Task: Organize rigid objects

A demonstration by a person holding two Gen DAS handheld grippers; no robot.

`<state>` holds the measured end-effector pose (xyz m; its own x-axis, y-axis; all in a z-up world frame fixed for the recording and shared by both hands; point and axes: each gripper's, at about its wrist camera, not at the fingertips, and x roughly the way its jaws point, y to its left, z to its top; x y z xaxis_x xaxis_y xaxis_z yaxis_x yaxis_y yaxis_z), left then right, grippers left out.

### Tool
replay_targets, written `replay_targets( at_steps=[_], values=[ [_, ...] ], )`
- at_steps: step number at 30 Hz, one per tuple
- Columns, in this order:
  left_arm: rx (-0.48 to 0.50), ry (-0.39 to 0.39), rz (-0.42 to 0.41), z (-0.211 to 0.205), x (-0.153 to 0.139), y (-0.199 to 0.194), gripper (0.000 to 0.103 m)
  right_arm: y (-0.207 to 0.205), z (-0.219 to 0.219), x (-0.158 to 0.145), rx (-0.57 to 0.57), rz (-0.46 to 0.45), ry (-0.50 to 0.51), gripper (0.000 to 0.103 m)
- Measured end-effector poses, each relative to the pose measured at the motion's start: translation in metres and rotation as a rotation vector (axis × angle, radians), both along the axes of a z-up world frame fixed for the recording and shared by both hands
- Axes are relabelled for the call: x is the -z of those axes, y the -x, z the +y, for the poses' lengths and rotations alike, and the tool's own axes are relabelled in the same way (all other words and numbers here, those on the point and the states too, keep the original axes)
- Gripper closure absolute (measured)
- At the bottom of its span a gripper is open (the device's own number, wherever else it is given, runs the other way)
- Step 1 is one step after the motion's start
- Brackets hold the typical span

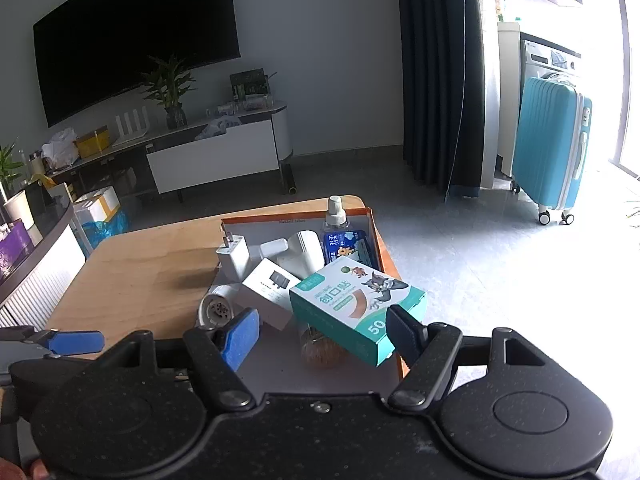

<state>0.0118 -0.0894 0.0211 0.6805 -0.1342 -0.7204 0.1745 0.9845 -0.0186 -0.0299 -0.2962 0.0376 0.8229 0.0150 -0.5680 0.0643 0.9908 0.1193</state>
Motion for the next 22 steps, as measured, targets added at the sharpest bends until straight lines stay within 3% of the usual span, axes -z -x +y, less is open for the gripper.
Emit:
replay_targets(
  at_steps=[22],
  values=[
    [-0.003, -0.005, 0.024, -0.0022, 0.0061, -0.0046, 0.0, -0.0029, 0.0003, 0.0037, 0.001, 0.008, 0.0, 0.02]
  ],
)
